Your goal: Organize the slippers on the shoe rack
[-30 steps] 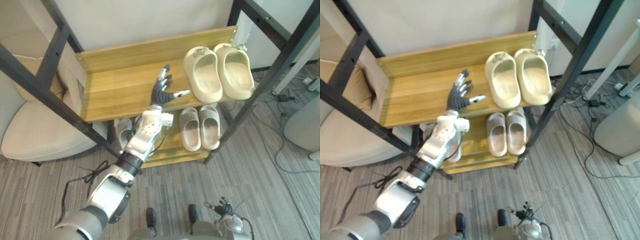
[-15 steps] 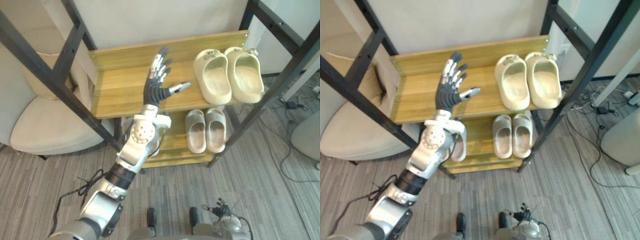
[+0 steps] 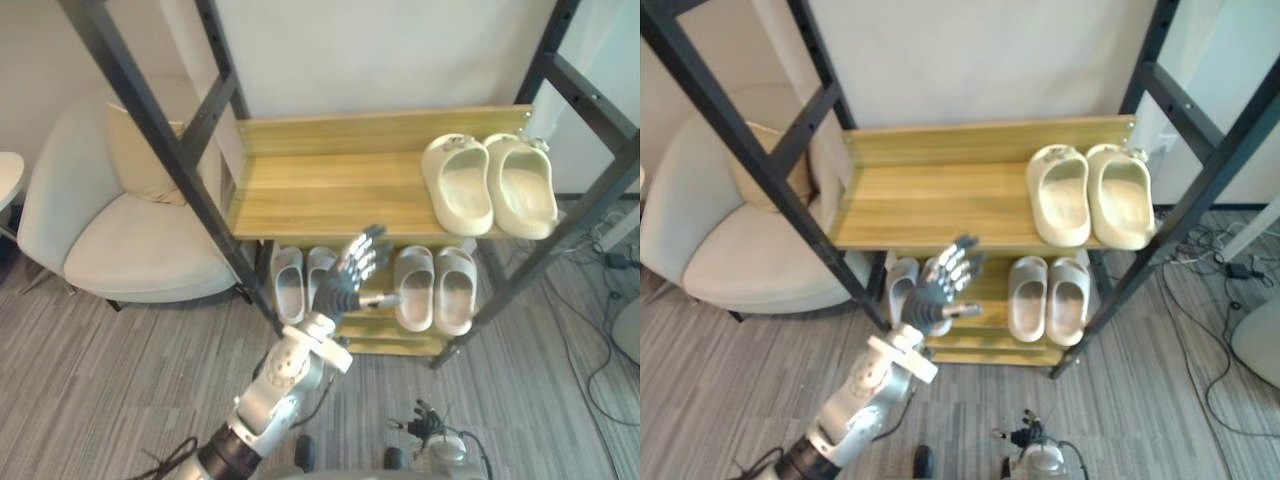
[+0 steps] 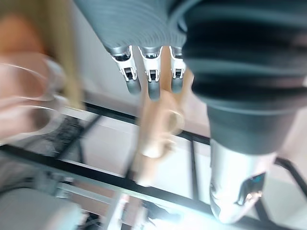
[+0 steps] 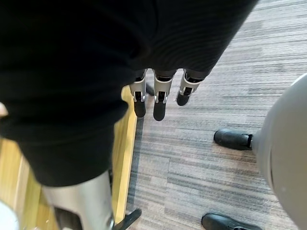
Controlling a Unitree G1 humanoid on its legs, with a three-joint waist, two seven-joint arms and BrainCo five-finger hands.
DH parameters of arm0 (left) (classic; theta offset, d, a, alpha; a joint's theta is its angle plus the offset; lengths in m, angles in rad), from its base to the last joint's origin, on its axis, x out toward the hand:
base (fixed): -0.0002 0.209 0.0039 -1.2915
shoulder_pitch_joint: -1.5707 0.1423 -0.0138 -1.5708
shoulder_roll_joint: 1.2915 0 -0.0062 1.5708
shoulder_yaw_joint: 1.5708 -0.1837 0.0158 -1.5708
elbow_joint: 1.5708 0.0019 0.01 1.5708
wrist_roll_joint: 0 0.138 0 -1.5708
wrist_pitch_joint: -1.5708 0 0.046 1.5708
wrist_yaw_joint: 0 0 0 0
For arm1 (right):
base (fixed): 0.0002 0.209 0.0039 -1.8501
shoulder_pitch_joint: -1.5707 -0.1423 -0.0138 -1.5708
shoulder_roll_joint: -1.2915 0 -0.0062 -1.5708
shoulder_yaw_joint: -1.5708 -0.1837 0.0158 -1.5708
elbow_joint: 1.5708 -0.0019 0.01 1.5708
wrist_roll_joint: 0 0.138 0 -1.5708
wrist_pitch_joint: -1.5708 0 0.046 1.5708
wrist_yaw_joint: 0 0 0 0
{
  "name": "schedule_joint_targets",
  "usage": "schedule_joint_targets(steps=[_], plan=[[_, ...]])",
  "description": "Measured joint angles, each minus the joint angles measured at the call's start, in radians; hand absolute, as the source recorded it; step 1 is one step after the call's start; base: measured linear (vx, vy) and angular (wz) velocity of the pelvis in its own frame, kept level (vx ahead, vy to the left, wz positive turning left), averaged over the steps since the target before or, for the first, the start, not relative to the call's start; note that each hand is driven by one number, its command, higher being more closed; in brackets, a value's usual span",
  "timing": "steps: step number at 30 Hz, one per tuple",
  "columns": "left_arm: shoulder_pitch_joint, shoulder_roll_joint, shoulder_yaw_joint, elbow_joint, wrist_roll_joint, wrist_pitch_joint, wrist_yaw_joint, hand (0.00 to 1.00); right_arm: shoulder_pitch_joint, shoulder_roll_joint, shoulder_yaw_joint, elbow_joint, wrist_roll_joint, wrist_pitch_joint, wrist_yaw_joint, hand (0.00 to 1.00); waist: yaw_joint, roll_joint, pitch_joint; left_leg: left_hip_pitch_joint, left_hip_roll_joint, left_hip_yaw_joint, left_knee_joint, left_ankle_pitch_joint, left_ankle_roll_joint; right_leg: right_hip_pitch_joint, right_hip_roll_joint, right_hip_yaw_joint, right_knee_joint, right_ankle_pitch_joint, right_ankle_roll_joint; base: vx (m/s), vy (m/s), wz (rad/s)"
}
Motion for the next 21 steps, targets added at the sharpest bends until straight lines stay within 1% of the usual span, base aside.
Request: schedule_joint_targets(steps=[2, 3, 5, 6, 8, 9, 11, 12, 16, 21], plan=[[0.07, 0.004, 0.035, 0.107, 0.037, 0.021, -0.023, 0.0, 0.003, 0.0, 0.018, 0.0, -0.021, 0.0, 0.002, 0.0, 0.004, -0.008, -0.001, 0.001, 0.0, -0.007, 0.0, 0.0, 0.0, 0.005, 0.0, -0.005, 0.0, -0.004, 0.0, -0.01, -0.013, 0.1], [0.08, 0.003, 0.044, 0.129, 0.047, 0.024, -0.025, 0.0, 0.004, -0.001, 0.018, 0.0, -0.022, 0.0, 0.003, 0.0, 0.004, -0.01, -0.002, 0.002, 0.0, -0.008, 0.0, 0.0, 0.0, 0.007, 0.0, -0.006, 0.0, -0.006, -0.001, 0.0, -0.017, 0.11], [0.135, 0.003, 0.122, 0.294, 0.109, 0.042, -0.038, 0.0, 0.021, -0.003, 0.017, -0.001, -0.024, -0.002, 0.006, 0.0, 0.007, -0.028, -0.009, 0.004, 0.0, -0.014, 0.0, -0.001, -0.001, 0.011, 0.001, -0.01, 0.0, -0.012, -0.001, 0.0, -0.018, 0.09], [0.14, 0.003, 0.134, 0.316, 0.115, 0.043, -0.038, 0.0, 0.025, -0.005, 0.016, -0.003, -0.024, -0.003, 0.006, 0.0, 0.009, -0.031, -0.011, 0.004, 0.0, -0.014, 0.0, -0.002, -0.001, 0.011, 0.001, -0.01, 0.0, -0.013, -0.001, 0.0, 0.0, 0.0], [0.159, 0.004, 0.222, 0.453, 0.171, 0.045, -0.036, 0.0, 0.052, -0.033, 0.013, -0.004, -0.025, -0.013, 0.018, 0.0, 0.011, -0.047, -0.02, 0.004, -0.003, -0.015, 0.0, -0.003, -0.002, 0.012, 0.0, -0.01, 0.0, -0.017, -0.001, 0.0, 0.0, 0.0], [0.159, 0.004, 0.239, 0.482, 0.184, 0.045, -0.036, 0.0, 0.054, -0.041, 0.011, -0.004, -0.023, -0.016, 0.02, 0.0, 0.012, -0.049, -0.022, 0.005, -0.004, -0.015, 0.0, -0.003, -0.002, 0.013, -0.001, -0.011, 0.0, -0.018, 0.0, 0.0, 0.0, 0.0], [0.156, 0.001, 0.308, 0.612, 0.262, 0.043, -0.032, 0.0, 0.06, -0.05, -0.025, -0.001, -0.02, -0.023, 0.023, 0.0, 0.012, -0.056, -0.023, 0.019, -0.008, -0.016, 0.0, -0.006, 0.0, 0.028, -0.003, -0.013, 0.0, -0.025, 0.004, 0.0, 0.0, 0.0], [0.156, 0.0, 0.322, 0.647, 0.279, 0.043, -0.029, 0.0, 0.062, -0.052, -0.025, -0.001, -0.02, -0.025, 0.025, 0.0, 0.012, -0.057, -0.025, 0.021, -0.009, -0.017, 0.0, -0.008, 0.0, 0.031, -0.004, -0.015, 0.0, -0.026, 0.003, 0.02, -0.007, 0.07], [0.145, -0.035, 0.423, 0.804, 0.385, 0.045, 0.028, 0.0, 0.067, -0.048, -0.038, 0.003, -0.021, -0.025, 0.029, 0.0, 0.011, -0.062, -0.027, 0.033, -0.016, -0.037, 0.0, -0.011, 0.001, 0.049, -0.008, -0.035, 0.0, -0.037, 0.007, 0.01, -0.01, 0.12], [0.139, -0.047, 0.471, 0.865, 0.424, 0.055, 0.072, 0.0, 0.066, -0.036, -0.06, 0.019, -0.023, -0.025, 0.033, 0.0, 0.017, -0.061, -0.027, 0.035, -0.019, -0.043, 0.0, -0.013, 0.002, 0.046, -0.013, -0.037, 0.021, -0.052, 0.007, 0.01, -0.005, 0.06]])
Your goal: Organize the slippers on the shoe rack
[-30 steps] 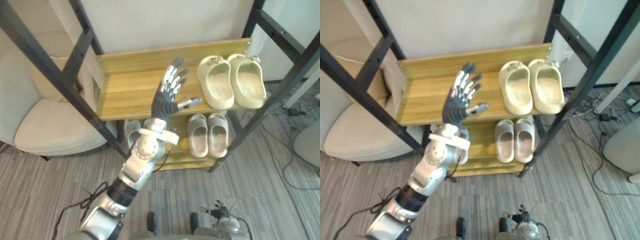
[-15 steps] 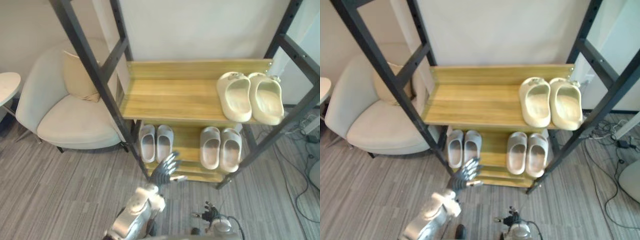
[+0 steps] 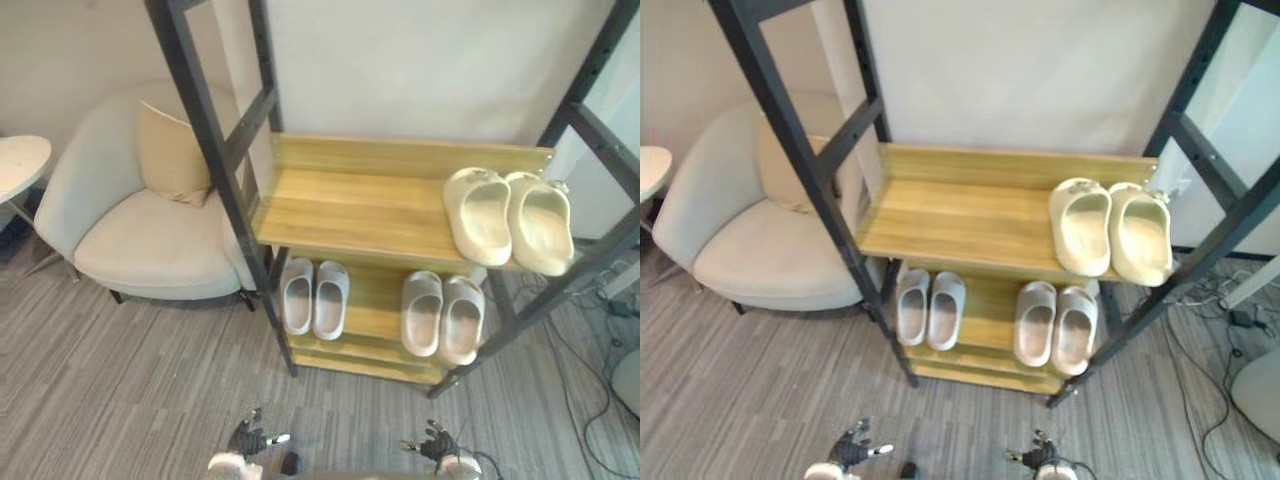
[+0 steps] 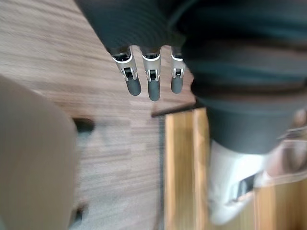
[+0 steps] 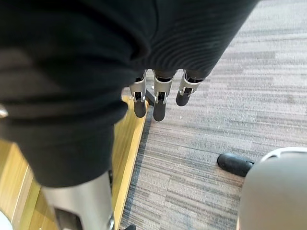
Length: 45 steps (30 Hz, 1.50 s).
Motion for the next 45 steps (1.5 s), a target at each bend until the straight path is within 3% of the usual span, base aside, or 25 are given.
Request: schedule_joint_targets(steps=[10, 13, 16, 17, 18, 19, 20, 21, 23, 25, 26, 29, 31, 33, 36, 39, 40, 41, 42, 43, 45], plan=[[-0.011, -0.035, 0.089, 0.051, 0.004, -0.001, 0.045, 0.0, -0.014, 0.004, -0.002, 0.003, -0.027, 0.0, -0.001, 0.0, 0.007, -0.002, 0.002, 0.02, 0.002, 0.036, 0.0, -0.018, 0.003, -0.008, -0.001, 0.043, 0.015, -0.002, 0.001, 0.0, 0.002, -0.13], [-0.017, -0.049, 0.131, 0.059, 0.003, -0.001, 0.048, 0.0, -0.029, 0.011, -0.001, 0.024, -0.031, 0.003, -0.002, 0.0, 0.019, -0.01, 0.009, 0.01, -0.003, 0.044, 0.027, -0.037, 0.009, -0.038, -0.011, 0.058, 0.073, -0.033, 0.005, 0.01, 0.016, -0.08], [-0.021, -0.066, 0.188, 0.034, 0.006, -0.001, 0.049, 0.0, -0.028, 0.036, 0.0, 0.018, -0.034, 0.003, -0.005, 0.0, 0.045, -0.044, 0.03, -0.043, -0.054, 0.028, 0.196, -0.147, 0.034, -0.09, -0.074, 0.049, 0.28, -0.154, 0.03, 0.02, 0.057, 0.15], [-0.021, -0.066, 0.188, 0.033, 0.007, -0.002, 0.049, 0.0, -0.027, 0.037, 0.001, 0.018, -0.034, 0.003, -0.006, 0.0, 0.046, -0.046, 0.032, -0.049, -0.058, 0.026, 0.208, -0.153, 0.035, -0.09, -0.081, 0.049, 0.298, -0.162, 0.032, 0.03, 0.055, 0.44], [-0.021, -0.074, 0.194, 0.016, 0.007, 0.0, 0.05, 0.0, -0.024, 0.037, 0.004, 0.002, -0.034, 0.005, -0.008, 0.0, 0.05, -0.046, 0.036, -0.069, -0.082, -0.004, 0.258, -0.19, 0.042, -0.133, -0.119, 0.045, 0.439, -0.201, 0.043, 0.02, 0.056, 0.74], [-0.02, -0.078, 0.193, 0.003, 0.007, 0.0, 0.05, 0.0, -0.012, 0.042, 0.01, -0.045, -0.033, 0.006, -0.01, 0.0, 0.046, -0.047, 0.045, -0.082, -0.099, -0.044, 0.293, -0.204, 0.054, -0.212, -0.141, 0.077, 0.636, -0.191, 0.028, 0.04, 0.061, 0.85], [-0.019, -0.078, 0.193, -0.005, 0.007, 0.001, 0.05, 0.0, -0.009, 0.045, 0.012, -0.06, -0.033, 0.007, -0.01, 0.0, 0.045, -0.047, 0.047, -0.082, -0.106, -0.06, 0.301, -0.207, 0.056, -0.234, -0.142, 0.099, 0.694, -0.18, 0.011, 0.06, 0.055, 1.15], [-0.026, -0.075, 0.195, -0.018, 0.007, 0.002, 0.054, 0.0, 0.001, 0.048, 0.022, -0.087, -0.034, 0.001, -0.012, 0.0, 0.041, -0.045, 0.056, -0.081, -0.115, -0.108, 0.326, -0.218, 0.061, -0.292, -0.116, 0.193, 0.804, -0.197, 0.007, 0.15, -0.025, 1.2], [-0.026, -0.068, 0.199, -0.034, 0.007, 0.003, 0.067, 0.0, 0.006, 0.067, 0.039, -0.091, -0.033, 0.001, -0.014, 0.0, 0.053, -0.066, 0.056, -0.087, -0.125, -0.182, 0.337, -0.222, 0.063, -0.307, -0.049, 0.308, 0.775, -0.255, 0.015, 0.14, -0.098, 1.14], [-0.037, -0.071, 0.198, -0.038, 0.009, 0.006, 0.068, 0.0, 0.003, 0.075, 0.039, -0.095, -0.031, 0.001, -0.019, 0.0, 0.048, -0.071, 0.059, -0.092, -0.14, -0.245, 0.346, -0.226, 0.052, -0.311, -0.026, 0.347, 0.674, -0.264, 0.014, 0.1, -0.235, 1.1], [-0.051, -0.079, 0.198, -0.044, 0.015, 0.006, 0.068, 0.0, 0.003, 0.079, 0.038, -0.095, -0.028, 0.001, -0.021, 0.0, 0.044, -0.092, 0.06, -0.112, -0.169, -0.295, 0.361, -0.224, 0.029, -0.271, -0.041, 0.339, 0.549, -0.279, 0.007, 0.14, -0.316, 1.47], [-0.066, -0.15, 0.209, -0.044, 0.018, 0.004, 0.068, 0.0, -0.017, 0.065, 0.006, -0.097, -0.026, 0.008, -0.024, 0.0, 0.057, -0.028, 0.061, -0.121, -0.125, -0.364, 0.312, -0.2, -0.007, -0.241, -0.022, 0.234, 0.469, -0.262, -0.018, 0.16, -0.216, 0.85], [-0.063, -0.159, 0.214, -0.04, 0.018, 0.005, 0.068, 0.0, -0.022, 0.075, 0.008, -0.097, -0.026, 0.01, -0.025, 0.0, 0.054, -0.016, 0.059, -0.122, -0.101, -0.386, 0.268, -0.176, -0.026, -0.221, -0.007, 0.188, 0.428, -0.249, -0.031, 0.17, -0.151, 0.63], [-0.067, -0.159, 0.217, -0.031, 0.018, 0.005, 0.068, 0.0, -0.035, 0.081, 0.008, -0.098, -0.025, 0.011, -0.026, 0.0, 0.059, -0.014, 0.059, -0.119, -0.083, -0.389, 0.242, -0.154, -0.041, -0.189, 0.006, 0.146, 0.387, -0.237, -0.04, 0.16, -0.1, 0.71], [-0.086, -0.16, 0.218, -0.03, 0.018, 0.005, 0.068, 0.0, -0.059, 0.1, 0.009, -0.1, -0.024, 0.011, -0.031, 0.0, 0.066, -0.038, 0.08, -0.128, -0.085, -0.39, 0.239, -0.113, -0.052, -0.137, 0.009, 0.063, 0.338, -0.224, -0.055, 0.11, -0.071, 0.9], [-0.087, -0.167, 0.216, -0.05, 0.018, 0.004, 0.068, 0.0, -0.094, 0.094, 0.009, -0.103, -0.023, 0.01, -0.039, 0.0, 0.064, -0.046, 0.09, -0.185, -0.094, -0.231, 0.249, -0.025, -0.02, -0.141, -0.01, -0.012, 0.342, -0.203, -0.077, 0.03, -0.055, 0.88], [-0.086, -0.175, 0.213, -0.059, 0.019, 0.006, 0.068, 0.0, -0.109, 0.093, 0.01, -0.112, -0.022, 0.01, -0.038, 0.0, 0.058, -0.042, 0.097, -0.198, -0.083, -0.094, 0.226, 0.028, 0.027, -0.152, -0.004, -0.04, 0.366, -0.181, -0.111, -0.02, -0.049, 0.86], [-0.086, -0.177, 0.213, -0.061, 0.019, 0.006, 0.068, 0.0, -0.11, 0.089, 0.01, -0.12, -0.021, 0.01, -0.038, 0.0, 0.056, -0.039, 0.099, -0.193, -0.075, -0.061, 0.207, 0.046, 0.047, -0.165, 0.0, -0.049, 0.388, -0.174, -0.122, -0.08, -0.038, 1.07], [-0.097, -0.181, 0.217, -0.064, 0.02, 0.007, 0.069, 0.0, -0.107, 0.095, 0.009, -0.156, -0.021, 0.006, -0.038, 0.0, 0.042, -0.012, 0.108, -0.207, -0.029, 0.055, 0.244, -0.006, 0.102, -0.23, 0.004, -0.081, 0.44, -0.141, -0.17, -0.06, 0.022, 1.2], [-0.109, -0.172, 0.214, -0.055, 0.042, 0.018, 0.069, 0.0, -0.095, 0.111, 0.008, -0.185, -0.016, -0.001, -0.041, 0.0, 0.025, -0.015, 0.121, -0.237, 0.028, 0.251, 0.474, -0.171, 0.095, -0.136, 0.021, -0.094, 0.336, -0.16, -0.143, -0.06, 0.022, 1.16], [-0.123, -0.181, 0.202, -0.043, 0.058, 0.023, 0.068, 0.0, -0.099, 0.107, -0.003, -0.178, -0.013, 0.002, -0.037, 0.0, 0.022, -0.002, 0.124, -0.217, 0.091, 0.362, 0.527, -0.22, 0.061, -0.146, 0.025, -0.147, 0.339, -0.169, -0.145, -0.04, 0.013, 0.74]])
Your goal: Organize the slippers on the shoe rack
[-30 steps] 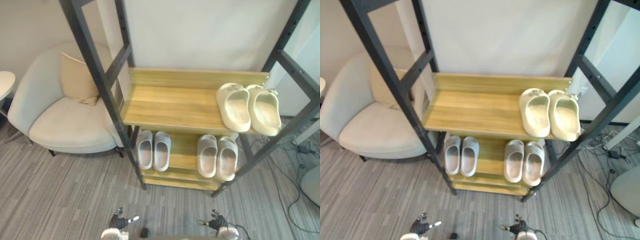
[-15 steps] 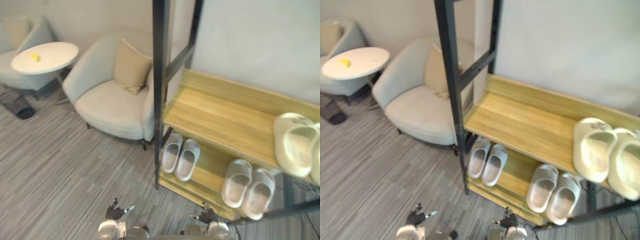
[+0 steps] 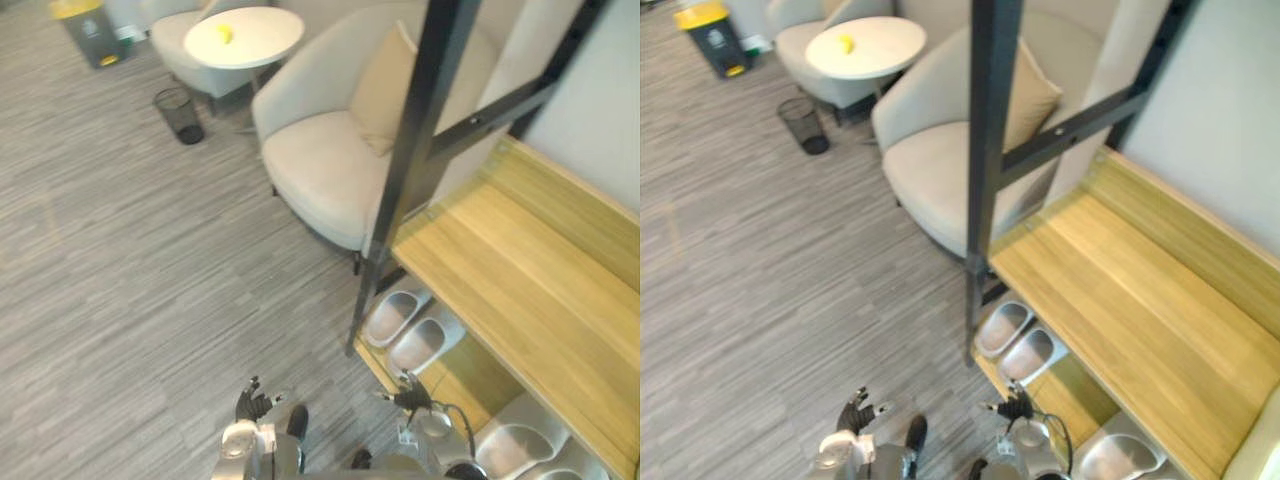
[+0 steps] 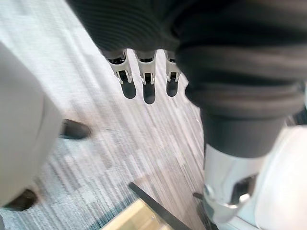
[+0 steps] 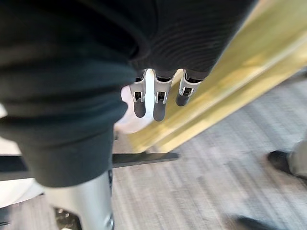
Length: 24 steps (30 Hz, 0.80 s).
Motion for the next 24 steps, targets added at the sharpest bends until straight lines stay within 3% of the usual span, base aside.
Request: schedule_joint_targets(steps=[1, 2, 4, 5, 8, 11, 17, 19, 20, 21, 22, 23, 24], plan=[[-0.006, 0.001, -0.019, 0.002, 0.003, 0.003, -0.002, 0.0, 0.003, 0.0, -0.005, 0.001, 0.0, 0.001, 0.0, 0.0, -0.016, 0.003, 0.004, 0.006, 0.011, 0.021, -0.005, 0.001, -0.001, -0.003, -0.006, -0.024, 0.008, 0.0, 0.0, -0.14, 0.062, 0.91], [-0.016, 0.003, -0.046, 0.014, 0.011, 0.003, -0.001, 0.0, 0.014, -0.002, -0.028, 0.004, 0.0, 0.005, 0.0, 0.0, -0.037, 0.005, 0.005, 0.032, 0.002, 0.019, -0.064, 0.01, -0.024, 0.0, -0.016, -0.045, 0.017, -0.003, 0.006, -0.14, 0.095, 0.75], [-0.025, 0.01, -0.065, 0.047, 0.019, 0.003, -0.001, 0.0, 0.024, -0.011, -0.052, 0.023, 0.001, 0.009, -0.001, 0.0, -0.039, 0.0, -0.002, 0.111, -0.053, -0.023, -0.258, 0.044, -0.052, 0.002, -0.03, -0.031, -0.002, -0.021, 0.041, -0.13, 0.118, 0.43], [-0.033, 0.02, -0.068, 0.063, 0.019, 0.004, -0.001, 0.0, 0.02, -0.012, -0.058, 0.044, 0.001, 0.009, -0.001, 0.0, -0.042, -0.011, -0.004, 0.129, -0.078, -0.027, -0.323, 0.086, -0.049, -0.003, -0.041, -0.019, -0.021, -0.015, 0.057, -0.12, 0.105, 0.15], [-0.031, 0.046, -0.092, 0.109, 0.02, 0.003, -0.001, 0.0, 0.012, -0.013, -0.058, 0.094, -0.002, 0.011, 0.001, 0.0, -0.043, 0.0, -0.01, 0.173, -0.11, -0.033, -0.479, 0.184, -0.016, -0.014, -0.042, -0.007, -0.069, 0.024, 0.08, -0.13, 0.1, 0.03], [-0.008, 0.07, -0.086, 0.131, 0.02, 0.001, 0.0, 0.0, -0.002, -0.011, -0.045, 0.124, -0.012, 0.013, 0.004, 0.0, -0.041, -0.003, -0.008, 0.199, -0.123, -0.03, -0.528, 0.218, 0.003, -0.007, -0.041, 0.01, -0.087, 0.052, 0.09, -0.11, 0.097, -0.05], [-0.006, 0.084, -0.053, 0.146, 0.02, -0.004, 0.0, 0.0, -0.008, -0.01, -0.028, 0.141, -0.015, 0.014, 0.008, 0.0, -0.028, -0.005, -0.009, 0.208, -0.152, -0.052, -0.533, 0.217, 0.016, 0.006, -0.064, 0.015, -0.077, 0.051, 0.116, -0.08, 0.108, 0.13], [-0.005, 0.083, -0.051, 0.145, 0.02, -0.004, 0.0, 0.0, -0.005, -0.006, -0.029, 0.138, -0.015, 0.016, 0.009, 0.0, -0.032, -0.013, -0.004, 0.206, -0.181, -0.121, -0.534, 0.207, 0.029, -0.002, -0.075, 0.061, -0.004, -0.014, 0.151, -0.02, 0.059, 0.75], [-0.003, 0.083, -0.044, 0.143, 0.02, -0.003, 0.0, 0.0, 0.008, -0.003, -0.034, 0.122, -0.014, 0.015, 0.009, 0.0, -0.04, -0.029, -0.008, 0.201, -0.212, -0.197, -0.528, 0.205, 0.032, -0.013, -0.039, 0.202, 0.042, -0.071, 0.165, 0.04, -0.037, 1.32], [-0.003, 0.081, -0.042, 0.138, 0.02, -0.003, 0.0, 0.0, 0.015, 0.005, -0.04, 0.117, -0.014, 0.015, 0.009, 0.0, -0.042, -0.04, -0.008, 0.196, -0.235, -0.248, -0.524, 0.204, 0.033, -0.011, -0.009, 0.279, 0.05, -0.094, 0.15, 0.12, -0.039, 1.95], [-0.002, 0.079, -0.023, 0.13, 0.02, -0.004, -0.001, 0.0, 0.025, 0.007, -0.051, 0.121, -0.014, 0.016, 0.009, 0.0, -0.043, -0.068, -0.013, 0.178, -0.28, -0.3, -0.479, 0.2, 0.064, -0.015, 0.003, 0.34, 0.062, -0.134, 0.15, 0.16, -0.034, 1.42], [-0.003, 0.073, -0.018, 0.123, 0.02, -0.005, 0.0, 0.0, 0.028, 0.006, -0.056, 0.12, -0.014, 0.015, 0.009, 0.0, -0.043, -0.068, -0.013, 0.171, -0.284, -0.309, -0.451, 0.196, 0.072, -0.019, 0.005, 0.351, 0.076, -0.142, 0.158, 0.23, -0.017, 1.2], [-0.009, 0.064, 0.003, 0.1, 0.02, -0.005, 0.003, 0.0, 0.032, 0.006, -0.061, 0.12, -0.012, 0.017, 0.009, 0.0, -0.023, -0.063, -0.012, 0.177, -0.303, -0.368, -0.426, 0.169, 0.104, -0.053, 0.028, 0.418, 0.205, -0.141, 0.152, 0.2, -0.025, 0.95]])
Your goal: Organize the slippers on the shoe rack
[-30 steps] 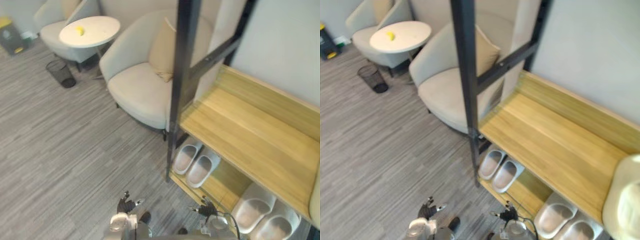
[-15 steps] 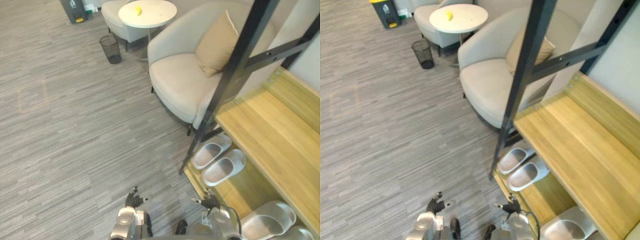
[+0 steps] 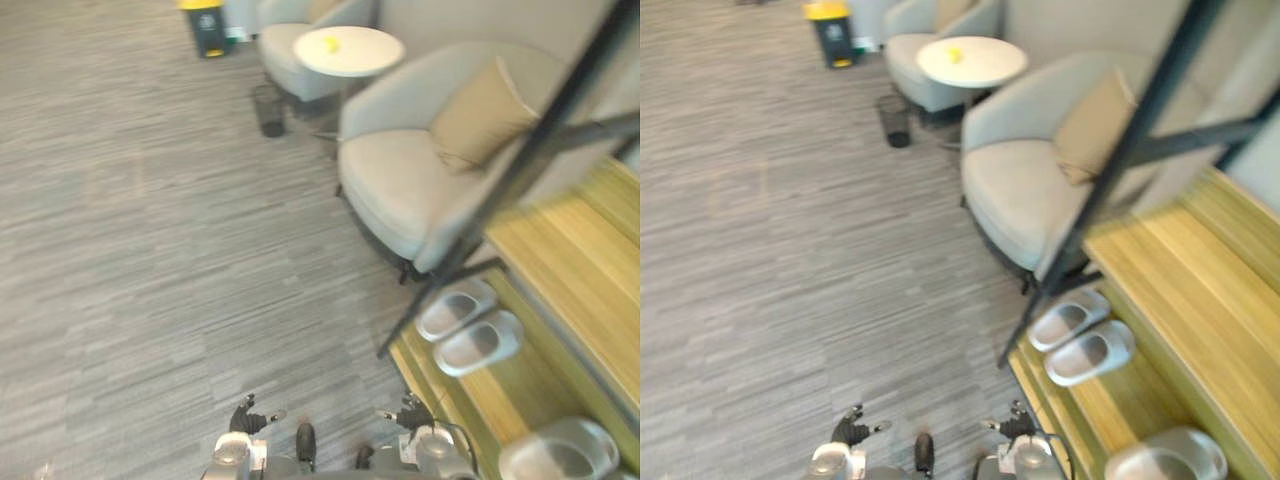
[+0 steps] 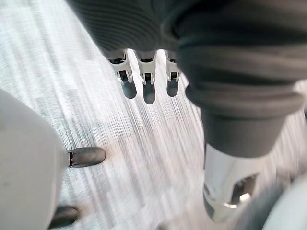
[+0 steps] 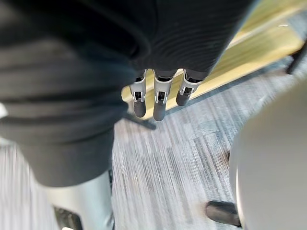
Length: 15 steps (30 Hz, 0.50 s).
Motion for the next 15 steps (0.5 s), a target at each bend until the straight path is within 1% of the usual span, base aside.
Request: schedule_joint_targets(steps=[1, 2, 3, 4, 5, 6, 7, 8, 9, 10, 11, 12, 13, 14, 15], plan=[[0.003, -0.001, 0.006, 0.007, 0.0, 0.004, 0.0, 0.0, -0.014, 0.0, 0.001, -0.006, 0.001, -0.003, 0.003, 0.0, -0.005, 0.015, 0.0, -0.002, 0.0, -0.045, 0.005, 0.0, 0.004, -0.026, 0.02, 0.058, 0.053, 0.006, -0.023, 0.26, -0.012, 1.46], [0.002, 0.001, 0.005, 0.012, -0.001, 0.003, -0.001, 0.0, -0.01, 0.001, 0.004, -0.002, 0.002, -0.003, 0.002, 0.0, -0.022, 0.016, -0.001, 0.005, 0.0, -0.103, 0.012, -0.005, 0.0, -0.028, 0.036, 0.088, 0.02, 0.004, -0.052, 0.18, -0.005, 1.28], [0.003, 0.002, 0.005, 0.015, -0.001, 0.003, -0.002, 0.0, -0.01, 0.003, 0.007, -0.001, 0.003, -0.003, 0.001, 0.0, -0.018, 0.013, -0.003, 0.005, -0.004, -0.115, 0.015, -0.009, 0.001, -0.028, 0.034, 0.086, 0.001, 0.005, -0.052, 0.23, -0.019, 1.27], [0.012, 0.007, 0.016, 0.011, -0.001, 0.001, -0.002, 0.0, -0.012, 0.011, 0.024, 0.002, 0.004, -0.002, 0.001, 0.0, -0.002, -0.004, -0.009, 0.005, -0.02, -0.15, 0.027, -0.024, 0.0, -0.03, 0.011, 0.086, -0.071, 0.02, -0.065, 0.22, -0.061, 1.01], [0.013, 0.008, 0.027, 0.008, -0.002, 0.002, 0.001, 0.0, -0.009, 0.018, 0.029, 0.006, 0.004, 0.002, 0.002, 0.0, 0.002, -0.025, -0.021, 0.003, -0.03, -0.186, 0.062, -0.055, -0.002, -0.025, 0.0, 0.068, -0.089, 0.042, -0.064, 0.24, -0.076, 0.95], [0.016, 0.008, 0.029, 0.008, -0.002, 0.001, 0.002, 0.0, -0.008, 0.02, 0.029, 0.006, 0.004, 0.002, 0.002, 0.0, 0.002, -0.022, -0.024, -0.001, -0.03, -0.192, 0.075, -0.064, -0.005, -0.018, 0.001, 0.058, -0.096, 0.042, -0.065, 0.26, -0.076, 0.61], [0.024, 0.007, 0.032, -0.001, -0.003, 0.001, 0.013, 0.0, -0.012, 0.031, 0.031, 0.003, 0.004, 0.002, 0.002, 0.0, 0.011, -0.023, -0.041, -0.026, -0.031, -0.201, 0.14, -0.104, -0.016, 0.01, 0.001, 0.03, -0.118, 0.044, -0.067, 0.28, -0.07, 0.37], [0.025, 0.005, 0.032, -0.001, -0.003, 0.002, 0.016, 0.0, -0.024, 0.035, 0.034, -0.002, 0.004, 0.001, 0.001, 0.0, 0.017, -0.011, -0.043, -0.053, -0.031, -0.204, 0.208, -0.133, -0.024, 0.025, 0.013, 0.011, -0.123, 0.048, -0.069, 0.27, -0.072, 0.34], [0.025, 0.004, 0.032, -0.001, -0.003, 0.003, 0.016, 0.0, -0.027, 0.036, 0.035, -0.005, 0.004, 0.001, 0.001, 0.0, 0.015, -0.007, -0.043, -0.058, -0.03, -0.204, 0.227, -0.137, -0.028, 0.027, 0.019, 0.005, -0.119, 0.053, -0.07, 0.24, -0.094, 0.36], [0.019, -0.007, 0.033, -0.005, -0.002, 0.004, 0.016, 0.0, -0.032, 0.033, 0.035, -0.008, 0.008, 0.0, 0.001, 0.0, 0.011, 0.008, -0.034, -0.078, -0.021, -0.18, 0.3, -0.141, -0.033, 0.016, 0.041, -0.01, -0.056, 0.084, -0.068, 0.18, -0.06, 0.42], [-0.001, -0.043, 0.059, -0.005, -0.002, 0.007, 0.016, 0.0, -0.021, 0.019, 0.045, -0.04, 0.012, 0.001, -0.001, 0.0, 0.012, 0.067, -0.006, -0.088, 0.011, -0.162, 0.403, -0.159, -0.063, -0.003, 0.073, -0.031, -0.052, 0.046, -0.089, 0.13, -0.039, 0.39], [-0.003, -0.052, 0.066, -0.003, -0.002, 0.007, 0.017, 0.0, -0.015, 0.019, 0.05, -0.05, 0.013, 0.0, -0.002, 0.0, 0.012, 0.071, -0.006, -0.094, 0.017, -0.144, 0.426, -0.165, -0.076, 0.01, 0.081, -0.038, -0.102, 0.053, -0.09, 0.11, 0.049, 0.42], [-0.003, -0.064, 0.097, -0.016, -0.002, 0.008, 0.016, 0.0, -0.002, 0.014, 0.076, -0.092, 0.027, 0.0, -0.007, 0.0, 0.022, 0.062, 0.002, -0.165, 0.019, -0.02, 0.583, -0.176, -0.131, 0.068, 0.036, -0.067, -0.329, 0.208, -0.095, 0.09, 0.048, 0.53], [-0.022, -0.068, 0.096, -0.022, -0.002, 0.013, 0.016, 0.0, -0.002, 0.012, 0.093, -0.092, 0.032, 0.001, -0.009, 0.0, 0.02, 0.086, 0.017, -0.239, 0.113, 0.122, 0.761, -0.249, -0.135, 0.102, 0.056, -0.107, -0.33, 0.204, -0.107, 0.16, 0.05, 0.55], [-0.022, -0.063, 0.093, -0.029, -0.002, 0.011, 0.016, 0.0, -0.002, 0.015, 0.094, -0.085, 0.032, 0.003, -0.009, 0.0, 0.024, 0.09, 0.012, -0.256, 0.148, 0.163, 0.796, -0.276, -0.128, 0.114, 0.062, -0.111, -0.331, 0.193, -0.122, 0.14, 0.001, 0.5]])
